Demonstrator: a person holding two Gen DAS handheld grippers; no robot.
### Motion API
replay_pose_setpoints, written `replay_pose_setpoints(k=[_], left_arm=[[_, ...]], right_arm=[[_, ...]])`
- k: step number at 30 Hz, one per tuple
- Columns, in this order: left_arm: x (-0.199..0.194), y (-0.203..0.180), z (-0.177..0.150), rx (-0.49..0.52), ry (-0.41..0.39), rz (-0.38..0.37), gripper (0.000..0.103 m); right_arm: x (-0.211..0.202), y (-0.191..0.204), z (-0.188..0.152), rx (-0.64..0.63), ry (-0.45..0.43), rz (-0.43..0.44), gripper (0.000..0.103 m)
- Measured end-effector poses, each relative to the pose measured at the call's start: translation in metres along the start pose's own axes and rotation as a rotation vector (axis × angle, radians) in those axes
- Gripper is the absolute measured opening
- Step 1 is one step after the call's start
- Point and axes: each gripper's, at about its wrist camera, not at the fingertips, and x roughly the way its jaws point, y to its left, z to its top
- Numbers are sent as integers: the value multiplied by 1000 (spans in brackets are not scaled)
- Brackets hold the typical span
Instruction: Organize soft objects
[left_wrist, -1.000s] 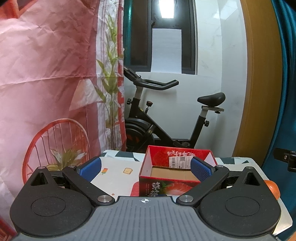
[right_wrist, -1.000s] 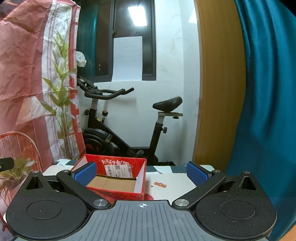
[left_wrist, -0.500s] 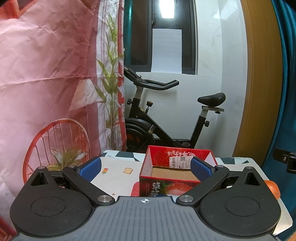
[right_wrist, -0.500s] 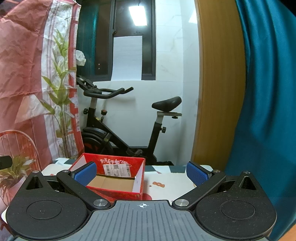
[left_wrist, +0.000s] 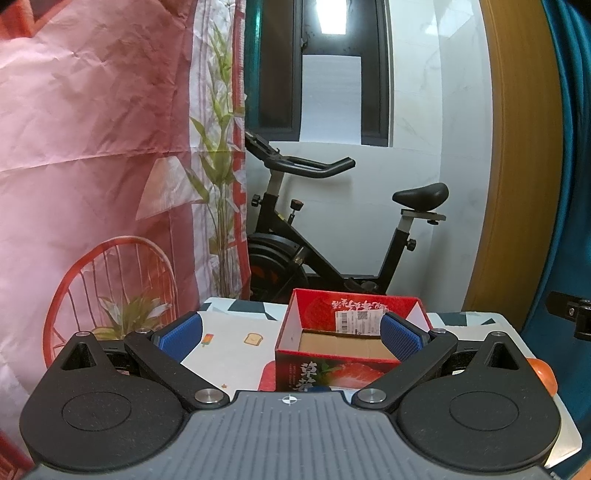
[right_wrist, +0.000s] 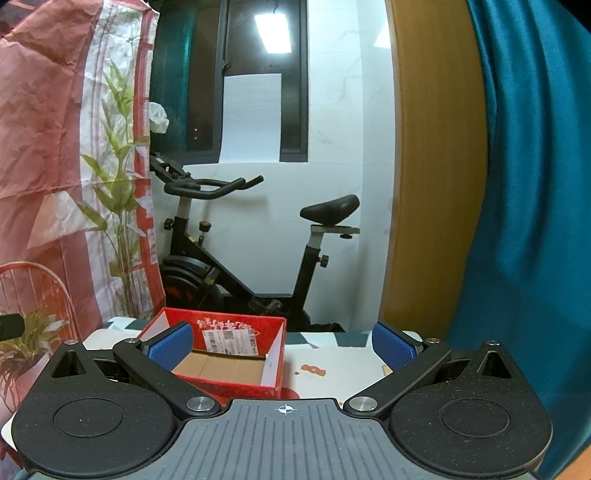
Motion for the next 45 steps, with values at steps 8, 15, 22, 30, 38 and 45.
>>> replay_pose_setpoints(k=[8, 15, 22, 30, 38, 45], left_arm=[[9, 7, -6, -41, 23, -47, 103], [26, 14, -17, -55, 26, -55, 103], [67, 37, -50, -106, 70, -79, 103], [120, 57, -101, -169, 206, -88, 101], [149, 72, -149, -209, 313, -126, 93], [168, 66, -170, -225, 391, -210, 84]], right_arm=[[2, 0, -3, -1, 7, 21, 103], [11, -2, -10, 6, 1, 63, 103], [43, 2, -36, -7, 19, 152, 103], [94, 13, -93, -29, -11, 200, 103], [139, 21, -149, -67, 163, 242, 103], [162, 13, -181, -28, 242, 250, 101]])
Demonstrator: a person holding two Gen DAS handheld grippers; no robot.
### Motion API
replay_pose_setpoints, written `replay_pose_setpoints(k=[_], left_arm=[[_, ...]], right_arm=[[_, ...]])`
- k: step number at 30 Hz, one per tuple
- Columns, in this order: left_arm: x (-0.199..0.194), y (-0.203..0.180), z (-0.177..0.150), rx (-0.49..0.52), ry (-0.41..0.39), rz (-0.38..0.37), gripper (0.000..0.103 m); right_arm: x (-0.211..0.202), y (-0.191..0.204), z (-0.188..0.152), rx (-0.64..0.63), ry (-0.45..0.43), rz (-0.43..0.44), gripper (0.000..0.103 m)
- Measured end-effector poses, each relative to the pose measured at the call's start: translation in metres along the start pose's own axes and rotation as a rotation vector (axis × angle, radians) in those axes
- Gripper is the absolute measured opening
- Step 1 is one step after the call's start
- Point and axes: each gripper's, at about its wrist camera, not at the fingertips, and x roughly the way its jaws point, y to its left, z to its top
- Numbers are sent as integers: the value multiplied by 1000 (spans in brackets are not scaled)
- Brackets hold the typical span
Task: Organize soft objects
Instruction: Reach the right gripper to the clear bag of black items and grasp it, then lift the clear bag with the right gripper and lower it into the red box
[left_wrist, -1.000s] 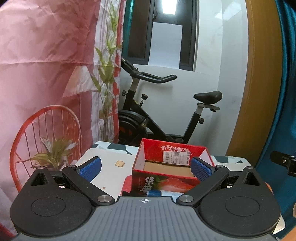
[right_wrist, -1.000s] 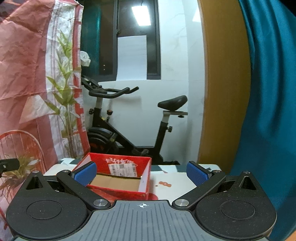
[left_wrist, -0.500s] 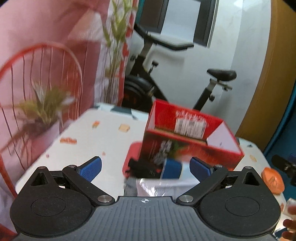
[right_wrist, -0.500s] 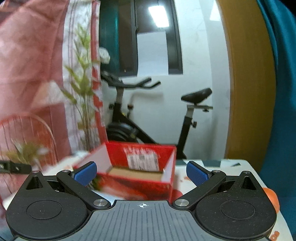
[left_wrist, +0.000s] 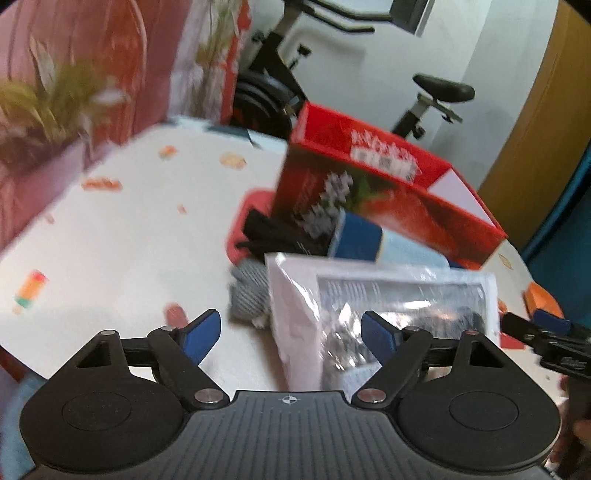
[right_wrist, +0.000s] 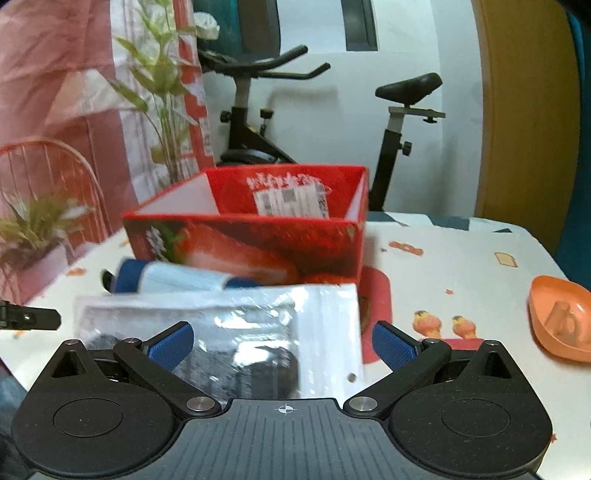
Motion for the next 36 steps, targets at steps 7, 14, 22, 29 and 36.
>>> replay_pose_setpoints(k=[7, 14, 22, 29, 36], left_arm=[[23, 0, -6, -18, 86, -60, 82], [41, 1, -13, -3, 167, -79, 72], [52, -6, -16, 9, 185, -124, 57], [56, -4, -16, -13, 182, -128, 57], [45, -11, -15, 19, 160, -135, 56]], right_arm=[[25, -13, -24, -11, 79, -27, 81], [41, -26, -36, 58, 110, 16, 81], [47, -25, -37, 58, 114, 73, 80], [53, -30, -38, 97, 138, 106, 76], [34, -20, -32, 55, 126, 151, 49]])
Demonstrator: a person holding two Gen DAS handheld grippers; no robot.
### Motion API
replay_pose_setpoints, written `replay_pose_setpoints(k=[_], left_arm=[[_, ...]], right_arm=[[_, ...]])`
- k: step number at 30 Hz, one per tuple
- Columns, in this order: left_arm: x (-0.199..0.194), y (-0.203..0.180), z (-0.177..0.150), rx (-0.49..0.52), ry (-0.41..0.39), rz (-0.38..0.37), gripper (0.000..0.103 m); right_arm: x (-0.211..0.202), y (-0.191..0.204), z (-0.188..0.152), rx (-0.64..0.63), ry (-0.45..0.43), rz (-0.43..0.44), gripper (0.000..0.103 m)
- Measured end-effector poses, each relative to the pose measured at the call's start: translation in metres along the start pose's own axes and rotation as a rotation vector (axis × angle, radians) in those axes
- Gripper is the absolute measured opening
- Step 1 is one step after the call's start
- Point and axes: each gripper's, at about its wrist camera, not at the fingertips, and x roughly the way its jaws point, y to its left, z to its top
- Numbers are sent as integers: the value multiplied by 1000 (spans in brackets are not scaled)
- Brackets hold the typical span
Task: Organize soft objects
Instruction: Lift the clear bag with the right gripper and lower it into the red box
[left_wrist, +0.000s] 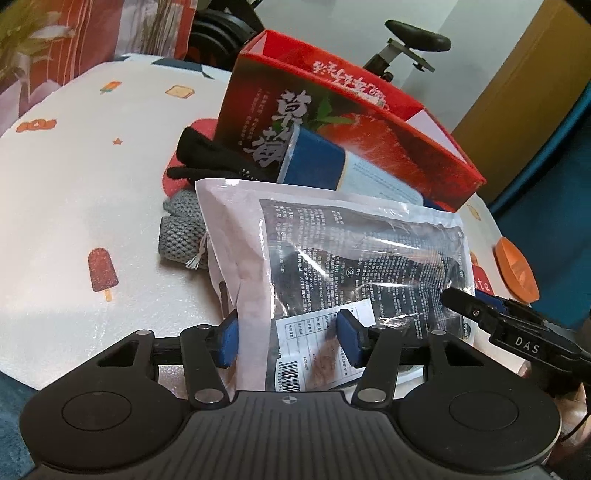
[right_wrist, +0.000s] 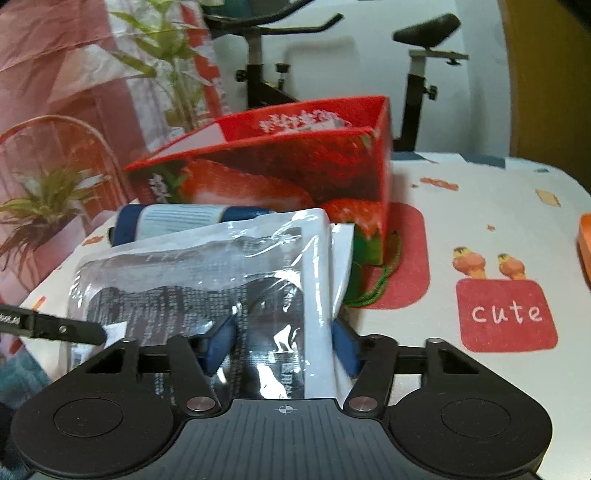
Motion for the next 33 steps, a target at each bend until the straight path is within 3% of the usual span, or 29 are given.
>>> replay_pose_setpoints(k=[4, 15, 27, 33], left_arm=[[-11, 1, -1, -4, -29, -3, 56], [-49, -16, 14, 74, -172, -18, 56], [-71, -43, 99, 177, -348, -23, 56], [-38, -41, 156, 149, -311, -54, 57]], right_arm=[[-12, 8, 2, -42, -13, -2, 41], [-49, 27, 15, -151, -79, -20, 36], [-65, 34, 86, -300, -186, -30, 28], [-46, 27, 123, -399, -206, -59, 14]])
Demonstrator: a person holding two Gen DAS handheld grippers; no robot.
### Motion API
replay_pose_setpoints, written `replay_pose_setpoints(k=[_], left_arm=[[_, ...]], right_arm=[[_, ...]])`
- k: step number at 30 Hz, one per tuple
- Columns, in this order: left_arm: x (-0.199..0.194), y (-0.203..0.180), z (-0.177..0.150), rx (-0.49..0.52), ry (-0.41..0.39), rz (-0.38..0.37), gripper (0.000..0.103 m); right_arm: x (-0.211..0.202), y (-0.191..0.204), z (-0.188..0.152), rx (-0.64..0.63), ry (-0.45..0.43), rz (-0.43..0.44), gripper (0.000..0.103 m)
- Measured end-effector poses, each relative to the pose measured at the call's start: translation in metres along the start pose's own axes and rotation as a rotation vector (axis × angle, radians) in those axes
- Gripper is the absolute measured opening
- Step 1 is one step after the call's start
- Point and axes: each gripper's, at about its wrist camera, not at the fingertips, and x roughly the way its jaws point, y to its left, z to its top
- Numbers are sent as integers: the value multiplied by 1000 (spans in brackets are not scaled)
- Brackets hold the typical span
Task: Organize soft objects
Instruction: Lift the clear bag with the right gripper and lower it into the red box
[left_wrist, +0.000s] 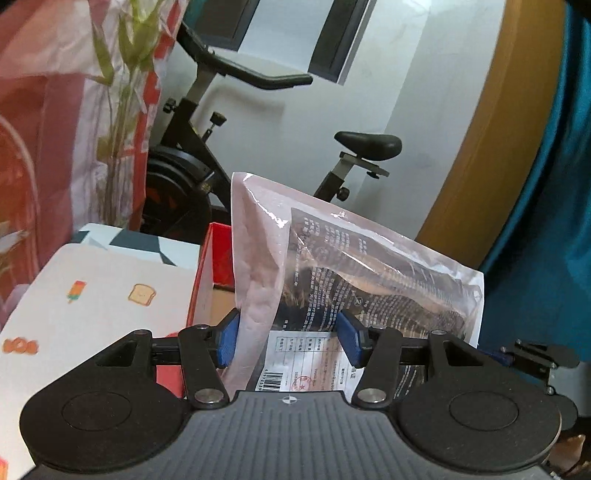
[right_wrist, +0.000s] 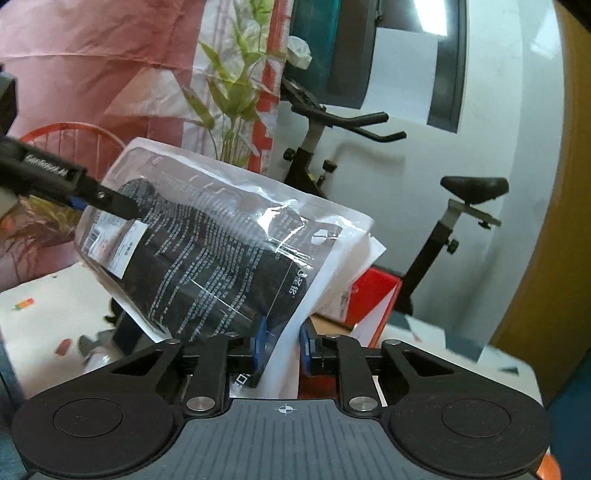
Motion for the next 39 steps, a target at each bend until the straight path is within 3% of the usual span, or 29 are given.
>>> replay_pose_setpoints(k=[10, 16, 22, 29, 31, 39], left_arm=[[52, 2, 35, 6, 12, 11, 57], [94, 11, 41, 15, 91, 13, 57], [118, 26, 31, -10, 181, 13, 60], [125, 28, 27, 23, 206, 122, 64], [123, 29, 28, 25, 195, 141, 70], [119, 25, 29, 38, 163, 118, 71]], right_arm=[[66, -39, 27, 29, -9, -52, 10], [107, -60, 33, 40, 36, -73, 10], [127, -71, 20, 82, 75, -40, 8], [134, -71, 11, 111, 113, -4, 8], [135, -69, 9, 121, 126, 11, 7], [154, -56, 8, 141, 213, 31, 7]])
